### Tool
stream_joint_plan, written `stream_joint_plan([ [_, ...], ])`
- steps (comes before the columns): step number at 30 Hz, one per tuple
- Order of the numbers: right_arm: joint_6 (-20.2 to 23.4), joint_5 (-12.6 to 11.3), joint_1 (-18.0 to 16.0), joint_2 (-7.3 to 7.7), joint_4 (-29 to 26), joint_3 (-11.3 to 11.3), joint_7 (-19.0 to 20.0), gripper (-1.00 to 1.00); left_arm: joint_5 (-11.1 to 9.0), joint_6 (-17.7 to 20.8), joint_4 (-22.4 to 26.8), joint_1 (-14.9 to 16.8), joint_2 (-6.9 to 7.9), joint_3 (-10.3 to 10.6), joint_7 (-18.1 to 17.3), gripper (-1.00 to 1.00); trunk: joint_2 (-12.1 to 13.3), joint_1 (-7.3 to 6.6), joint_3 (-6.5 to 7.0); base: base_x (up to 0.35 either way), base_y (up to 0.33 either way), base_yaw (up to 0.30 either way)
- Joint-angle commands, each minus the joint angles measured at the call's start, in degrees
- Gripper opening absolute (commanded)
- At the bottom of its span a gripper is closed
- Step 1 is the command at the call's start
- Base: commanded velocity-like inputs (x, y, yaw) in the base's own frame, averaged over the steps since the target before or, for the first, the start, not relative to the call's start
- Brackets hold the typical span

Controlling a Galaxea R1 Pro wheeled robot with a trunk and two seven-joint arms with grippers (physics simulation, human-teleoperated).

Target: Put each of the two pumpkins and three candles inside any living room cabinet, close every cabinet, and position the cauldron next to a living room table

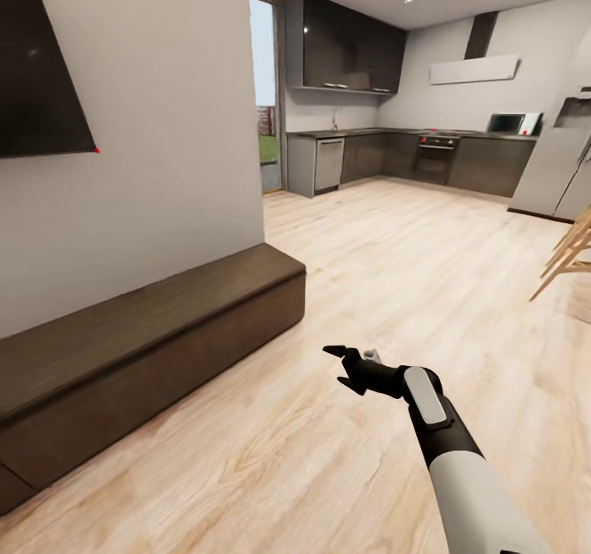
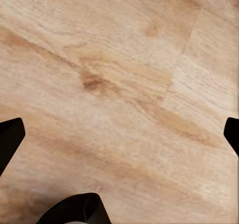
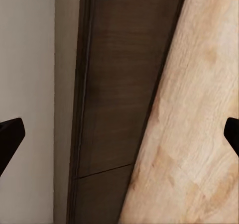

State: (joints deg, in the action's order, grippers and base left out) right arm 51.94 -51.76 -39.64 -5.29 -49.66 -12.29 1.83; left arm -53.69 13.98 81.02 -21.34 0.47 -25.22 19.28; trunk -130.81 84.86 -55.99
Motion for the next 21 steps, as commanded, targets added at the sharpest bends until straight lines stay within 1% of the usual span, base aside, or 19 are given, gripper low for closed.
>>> stream_joint_plan([
  [1,0.0,0.0,0.0,0.0,0.0,0.0,0.0,1.0,0.0,0.0,0.0,0.0,-0.01,0.0,0.0,1.0,0.0,0.0,0.0,0.348,0.012,0.294],
  [6,0.0,0.0,0.0,0.01,0.0,0.0,0.0,1.0,0.0,0.0,0.2,-0.1,0.01,0.0,0.0,1.0,0.0,0.0,0.0,0.349,-0.015,0.294],
  [10,0.0,0.0,0.2,-0.01,-0.1,0.0,0.1,1.0,0.0,0.0,0.2,-0.1,0.04,0.0,0.0,1.0,0.0,0.0,0.0,0.346,-0.116,0.276],
  [12,0.0,0.0,0.3,0.04,-0.4,-0.1,2.0,1.0,0.0,0.0,0.3,-0.1,0.04,0.0,0.0,1.0,0.0,0.0,0.0,0.34,-0.156,0.138],
  [13,-0.4,0.2,0.7,0.09,-0.2,-0.2,5.1,1.0,0.0,0.0,0.3,-0.1,0.01,0.0,0.0,1.0,0.0,0.0,0.0,0.337,-0.168,0.078],
  [14,-0.7,0.3,1.1,0.13,-0.1,-0.2,7.0,1.0,0.1,0.0,0.3,-0.1,0.02,0.0,0.0,1.0,0.0,0.0,0.0,0.337,-0.171,0.063],
  [15,-2.3,0.4,2.1,0.25,0.0,-0.2,10.8,1.0,0.1,0.0,0.2,-0.1,0.01,0.0,0.0,1.0,0.0,0.0,0.0,0.335,-0.176,0.04],
  [16,-4.9,0.5,3.2,0.4,0.1,-0.2,14.3,1.0,0.1,0.0,0.3,-0.1,-0.01,0.0,0.0,1.0,0.0,0.0,0.0,0.334,-0.18,0.026],
  [17,-6.5,0.5,3.6,0.48,0.2,-0.2,16.0,1.0,0.1,0.0,0.3,-0.1,-0.01,0.0,0.0,1.0,0.0,0.0,0.0,0.333,-0.181,0.021],
  [18,-9.6,0.6,4.3,0.59,0.8,-0.2,19.1,1.0,0.1,0.0,0.3,-0.1,-0.02,0.0,0.1,1.0,0.0,0.0,0.0,0.332,-0.184,0.013],
  [19,-11.0,0.6,4.6,0.61,1.4,-0.2,20.6,1.0,0.1,0.0,0.3,-0.1,-0.02,0.0,0.1,1.0,0.0,0.0,0.0,0.331,-0.185,0.011],
  [20,-13.2,0.6,5.0,0.65,2.9,-0.1,23.2,1.0,0.1,0.0,0.3,-0.1,0.0,0.0,0.1,1.0,0.0,0.0,0.0,0.33,-0.187,0.007],
  [21,-14.0,0.6,5.1,0.65,3.7,-0.1,24.1,1.0,0.1,0.0,0.3,-0.1,-0.01,0.0,0.1,1.0,0.0,0.0,0.0,0.329,-0.188,0.005],
])
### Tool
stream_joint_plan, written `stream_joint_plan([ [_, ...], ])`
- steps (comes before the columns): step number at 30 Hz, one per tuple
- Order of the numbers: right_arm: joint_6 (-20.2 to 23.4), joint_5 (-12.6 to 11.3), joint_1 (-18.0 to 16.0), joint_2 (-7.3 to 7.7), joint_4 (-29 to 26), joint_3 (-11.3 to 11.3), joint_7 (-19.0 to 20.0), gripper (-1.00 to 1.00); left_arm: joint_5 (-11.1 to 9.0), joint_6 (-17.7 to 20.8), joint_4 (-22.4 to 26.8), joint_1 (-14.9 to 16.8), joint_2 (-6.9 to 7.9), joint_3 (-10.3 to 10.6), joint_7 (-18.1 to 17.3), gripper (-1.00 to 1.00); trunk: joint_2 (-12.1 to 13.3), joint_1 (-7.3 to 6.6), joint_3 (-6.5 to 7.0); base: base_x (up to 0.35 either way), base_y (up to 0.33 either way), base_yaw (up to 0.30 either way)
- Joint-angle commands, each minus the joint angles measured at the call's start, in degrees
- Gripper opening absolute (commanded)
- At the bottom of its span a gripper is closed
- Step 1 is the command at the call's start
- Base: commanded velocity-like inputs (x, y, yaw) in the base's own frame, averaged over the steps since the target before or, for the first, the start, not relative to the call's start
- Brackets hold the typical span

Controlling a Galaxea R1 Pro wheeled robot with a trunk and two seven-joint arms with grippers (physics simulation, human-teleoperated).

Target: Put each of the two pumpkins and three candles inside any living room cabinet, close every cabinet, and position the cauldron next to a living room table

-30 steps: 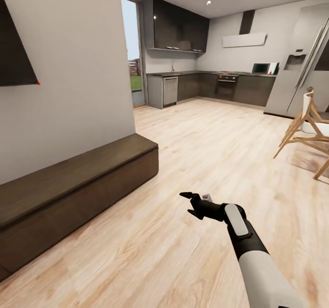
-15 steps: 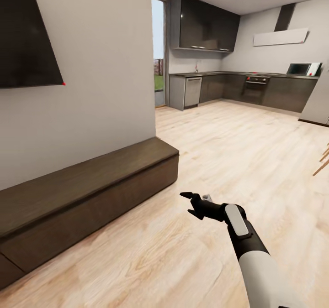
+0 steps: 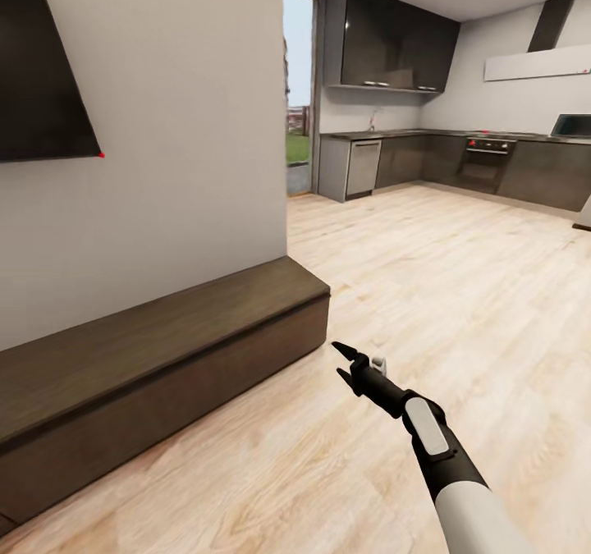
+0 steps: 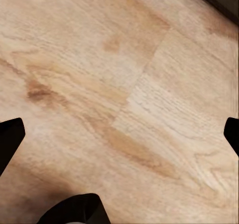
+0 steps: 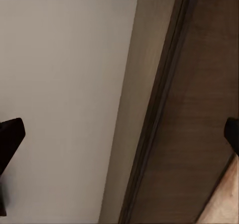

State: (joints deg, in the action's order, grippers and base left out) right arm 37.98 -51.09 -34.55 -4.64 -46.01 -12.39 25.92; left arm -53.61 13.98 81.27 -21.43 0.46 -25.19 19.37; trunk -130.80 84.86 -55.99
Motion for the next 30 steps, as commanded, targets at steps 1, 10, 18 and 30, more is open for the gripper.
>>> stream_joint_plan([
  [1,-1.2,0.1,0.1,0.01,1.1,0.0,1.1,1.0,0.0,0.0,0.0,0.0,0.02,0.0,0.0,1.0,0.0,0.0,0.0,0.327,-0.191,0.003],
  [10,-2.6,-0.3,0.4,-0.16,-6.0,0.1,-15.1,1.0,0.0,0.0,0.0,0.0,0.02,0.0,0.0,1.0,0.0,0.0,0.0,0.319,-0.2,0.001],
  [18,0.6,-0.6,0.8,-0.11,-12.4,0.2,-20.7,1.0,-2.2,1.4,0.7,-0.3,-0.26,-0.1,0.0,1.0,0.0,0.0,0.11,0.215,-0.144,0.091],
  [30,1.6,-0.6,0.8,-0.17,-13.0,0.2,-21.0,1.0,-9.7,1.2,-0.1,-0.4,-1.06,-4.0,0.4,1.0,-2.8,1.54,-0.73,0.016,-0.011,0.261],
])
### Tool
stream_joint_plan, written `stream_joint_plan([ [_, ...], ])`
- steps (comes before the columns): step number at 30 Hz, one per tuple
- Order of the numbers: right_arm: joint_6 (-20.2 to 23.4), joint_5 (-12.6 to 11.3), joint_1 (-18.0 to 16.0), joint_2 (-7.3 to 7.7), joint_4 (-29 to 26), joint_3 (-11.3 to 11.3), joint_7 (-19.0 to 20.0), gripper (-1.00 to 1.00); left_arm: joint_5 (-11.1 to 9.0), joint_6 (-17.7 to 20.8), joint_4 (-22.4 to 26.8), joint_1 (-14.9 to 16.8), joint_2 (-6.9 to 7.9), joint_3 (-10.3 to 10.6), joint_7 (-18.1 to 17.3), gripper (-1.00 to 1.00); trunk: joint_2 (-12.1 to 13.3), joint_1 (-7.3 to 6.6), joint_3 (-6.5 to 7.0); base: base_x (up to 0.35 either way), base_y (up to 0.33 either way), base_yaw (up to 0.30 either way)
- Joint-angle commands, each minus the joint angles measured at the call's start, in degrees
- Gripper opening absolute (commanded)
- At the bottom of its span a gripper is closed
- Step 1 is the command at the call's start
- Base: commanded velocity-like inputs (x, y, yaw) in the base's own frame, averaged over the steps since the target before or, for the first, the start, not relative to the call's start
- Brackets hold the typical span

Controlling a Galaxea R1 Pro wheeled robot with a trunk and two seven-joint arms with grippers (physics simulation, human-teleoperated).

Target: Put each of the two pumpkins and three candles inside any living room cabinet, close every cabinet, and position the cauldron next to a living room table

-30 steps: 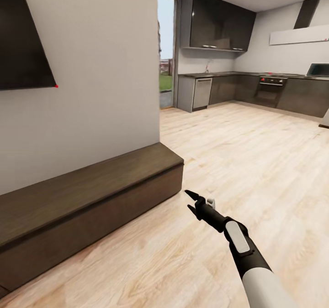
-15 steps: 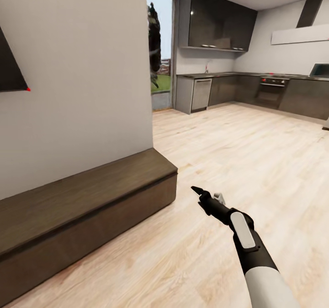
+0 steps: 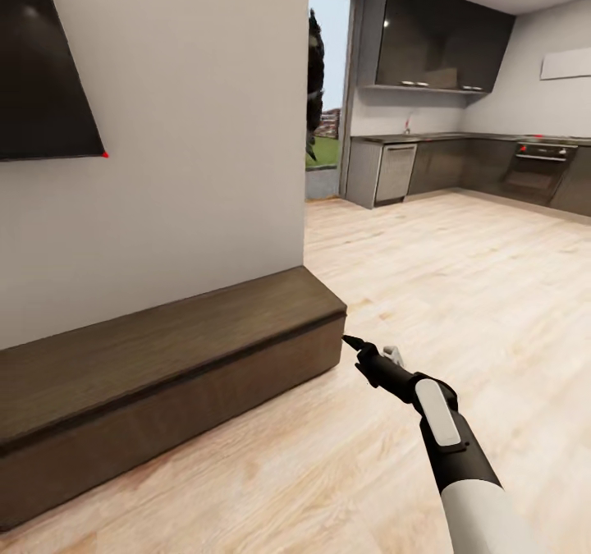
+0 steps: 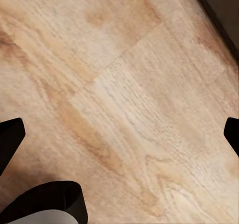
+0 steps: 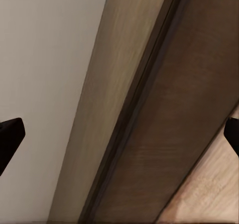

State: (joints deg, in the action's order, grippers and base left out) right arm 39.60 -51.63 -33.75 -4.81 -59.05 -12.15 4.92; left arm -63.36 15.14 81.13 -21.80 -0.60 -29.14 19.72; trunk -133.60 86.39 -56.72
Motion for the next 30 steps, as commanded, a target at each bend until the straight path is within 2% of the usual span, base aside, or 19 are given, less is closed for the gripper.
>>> stream_joint_plan([
  [1,0.0,0.0,0.0,-0.01,0.0,0.0,0.0,1.0,0.0,0.0,0.0,0.0,0.0,0.0,0.0,1.0,-0.4,0.23,-0.15,0.001,-0.001,0.273],
  [9,0.0,-0.1,0.2,0.06,0.1,-0.1,0.2,1.0,-0.1,-0.1,-0.1,0.0,-0.02,-0.1,0.2,1.0,-3.6,1.98,-1.36,0.0,0.0,0.219],
  [19,-0.6,-0.3,1.2,-0.45,0.8,-0.3,2.4,1.0,0.0,-0.1,-0.1,0.2,-0.06,0.1,0.3,1.0,-7.6,4.18,-3.12,0.0,0.0,0.024],
  [21,-2.5,-0.2,0.8,-1.69,3.8,-0.2,-0.5,1.0,0.1,-0.2,-0.1,0.3,-0.19,0.3,0.5,1.0,-8.4,4.62,-3.48,0.0,0.0,0.003],
  [22,-5.2,-0.2,0.7,-2.58,5.3,-0.1,-2.0,1.0,0.1,-0.2,-0.1,0.4,-0.3,0.3,0.6,1.0,-8.8,4.84,-3.66,0.0,0.0,0.002],
  [23,-10.2,-0.5,0.5,-3.4,7.3,-0.2,-3.1,1.0,0.1,-0.2,-0.1,0.5,-0.4,0.4,0.7,1.0,-9.2,5.06,-3.84,0.0,0.0,0.0],
  [24,-11.4,-0.9,0.5,-3.62,7.8,-0.2,-3.0,1.0,0.1,-0.2,-0.1,0.5,-0.41,0.4,0.7,1.0,-9.6,5.28,-4.02,0.0,0.0,0.0],
  [25,-13.0,-2.3,0.5,-3.91,8.5,-0.1,-1.9,1.0,0.1,-0.2,-0.1,0.5,-0.41,0.4,0.7,1.0,-9.7,5.3,-4.24,0.0,0.0,0.0],
  [26,-14.5,-5.1,0.5,-4.16,9.2,0.0,1.3,1.0,0.2,-0.2,-0.2,0.6,-0.42,0.4,0.6,1.0,-9.7,5.33,-4.46,0.0,0.0,0.0],
  [29,-15.6,-7.6,0.5,-4.42,9.9,0.1,4.4,1.0,0.2,-0.2,-0.5,0.7,-0.4,0.5,0.5,1.0,-9.7,5.41,-5.13,0.0,0.0,0.0],
  [30,-16.3,-8.9,0.8,-5.18,10.1,0.1,5.8,1.0,0.2,-0.2,-0.8,0.8,-0.4,0.5,0.4,1.0,-9.7,5.43,-5.35,0.0,0.0,0.0],
])
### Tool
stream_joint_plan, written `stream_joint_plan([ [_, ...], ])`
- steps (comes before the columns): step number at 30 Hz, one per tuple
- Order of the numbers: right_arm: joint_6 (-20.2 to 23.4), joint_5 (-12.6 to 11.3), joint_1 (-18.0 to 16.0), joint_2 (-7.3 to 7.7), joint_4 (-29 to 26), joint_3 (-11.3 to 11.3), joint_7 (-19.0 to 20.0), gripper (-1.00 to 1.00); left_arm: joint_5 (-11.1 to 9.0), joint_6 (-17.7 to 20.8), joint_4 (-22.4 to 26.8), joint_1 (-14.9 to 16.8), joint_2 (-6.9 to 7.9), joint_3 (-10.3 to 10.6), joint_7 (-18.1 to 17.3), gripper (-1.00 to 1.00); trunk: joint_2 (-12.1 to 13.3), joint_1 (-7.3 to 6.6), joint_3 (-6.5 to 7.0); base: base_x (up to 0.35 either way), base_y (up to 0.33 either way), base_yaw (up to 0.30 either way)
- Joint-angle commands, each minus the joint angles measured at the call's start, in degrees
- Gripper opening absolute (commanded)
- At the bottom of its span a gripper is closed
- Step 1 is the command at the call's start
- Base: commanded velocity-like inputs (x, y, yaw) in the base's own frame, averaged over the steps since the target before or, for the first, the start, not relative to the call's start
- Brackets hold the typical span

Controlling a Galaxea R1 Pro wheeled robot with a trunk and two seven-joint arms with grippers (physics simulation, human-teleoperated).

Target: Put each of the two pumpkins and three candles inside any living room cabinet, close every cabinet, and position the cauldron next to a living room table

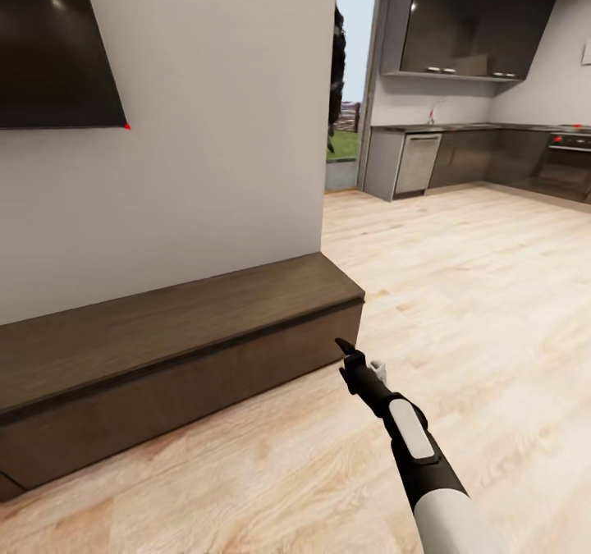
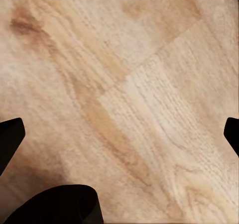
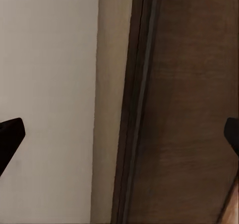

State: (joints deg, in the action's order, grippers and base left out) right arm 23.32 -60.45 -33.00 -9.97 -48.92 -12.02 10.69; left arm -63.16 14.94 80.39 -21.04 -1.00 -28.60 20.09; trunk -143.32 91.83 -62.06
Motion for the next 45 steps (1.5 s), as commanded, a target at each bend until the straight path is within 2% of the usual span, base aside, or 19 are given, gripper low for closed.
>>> stream_joint_plan([
  [1,-0.2,-0.3,0.0,-0.03,0.1,0.0,0.3,1.0,0.0,0.0,-0.1,0.0,-0.01,0.0,0.0,1.0,0.0,0.02,-0.23,0.0,0.0,0.0],
  [6,-0.6,-1.7,0.2,-0.03,0.2,0.1,0.9,1.0,0.0,0.0,-0.2,0.0,-0.06,0.0,-0.2,1.0,-0.1,0.15,-1.34,0.0,0.0,-0.001],
  [8,-0.5,-3.1,-0.1,-0.03,0.1,0.1,0.7,1.0,-0.1,0.0,-0.1,0.0,-0.16,0.1,-0.2,1.0,-0.1,0.2,-1.75,0.0,0.0,-0.046],
  [12,-0.5,-3.7,-0.3,-0.03,0.1,0.1,0.7,1.0,-0.2,0.0,0.9,0.0,-0.17,-0.2,-0.6,1.0,-0.2,0.31,-2.56,0.0,0.0,-0.044],
  [14,-0.5,-3.8,-0.3,-0.03,0.0,0.1,0.8,1.0,-0.3,0.0,2.8,0.0,-0.15,-0.7,-0.7,1.0,-0.2,0.36,-2.98,0.0,0.0,-0.02],
  [15,-0.4,-4.0,-0.3,-0.03,-0.2,0.0,0.8,1.0,-0.6,0.1,6.1,0.0,-0.15,-1.9,-0.8,1.0,-0.2,0.38,-3.2,0.0,0.0,-0.011],
  [16,-0.4,-4.1,-0.4,-0.03,-0.3,0.0,0.9,1.0,-0.7,0.3,7.3,0.0,-0.04,-2.8,-0.9,1.0,-0.2,0.41,-3.42,0.0,0.0,-0.009],
  [17,-0.4,-4.5,-0.4,-0.03,-0.5,-0.1,0.9,1.0,-0.9,0.6,8.9,0.3,0.27,-4.2,-1.1,1.0,-0.2,0.44,-3.64,0.0,0.0,-0.006],
  [22,-0.4,-5.7,-0.3,-0.03,-0.6,-0.1,0.9,1.0,-1.1,1.6,10.9,3.4,1.18,-5.9,-1.3,1.0,-0.3,0.56,-4.74,0.0,0.0,-0.003],
  [30,-0.4,-6.4,-0.3,-0.03,-0.6,0.0,0.8,1.0,-1.3,5.2,11.8,10.3,5.66,-6.9,-1.5,1.0,-0.4,0.77,-6.51,0.0,0.0,0.0],
  [34,-0.4,-6.5,-0.3,-0.03,-0.6,0.0,0.8,1.0,-1.3,5.8,11.8,11.8,5.94,-6.7,-2.3,1.0,-0.5,0.87,-7.39,0.0,0.0,0.005],
  [37,-0.4,-6.5,-0.3,-0.03,-0.7,0.1,0.8,1.0,-1.3,6.1,11.8,11.9,5.82,-6.7,-4.8,1.0,-0.5,0.95,-8.06,0.0,0.0,0.097],
  [38,-0.3,-6.5,-0.4,-0.03,-0.7,0.2,0.9,1.0,-1.3,6.3,11.8,11.2,5.61,-6.9,-9.0,1.0,-0.5,0.98,-8.28,0.0,0.0,0.211],
  [41,-0.2,-6.5,-0.4,-0.03,-0.8,0.8,1.0,1.0,-1.3,6.6,11.8,9.8,5.49,-7.0,-13.8,1.0,-0.6,1.05,-8.95,0.0,0.0,0.24],
  [45,-0.2,-6.4,-0.4,-0.03,-2.1,2.0,1.2,1.0,-1.2,6.9,11.8,9.1,5.42,-6.4,-16.6,1.0,-0.6,1.16,-9.83,0.0,0.0,0.271],
])
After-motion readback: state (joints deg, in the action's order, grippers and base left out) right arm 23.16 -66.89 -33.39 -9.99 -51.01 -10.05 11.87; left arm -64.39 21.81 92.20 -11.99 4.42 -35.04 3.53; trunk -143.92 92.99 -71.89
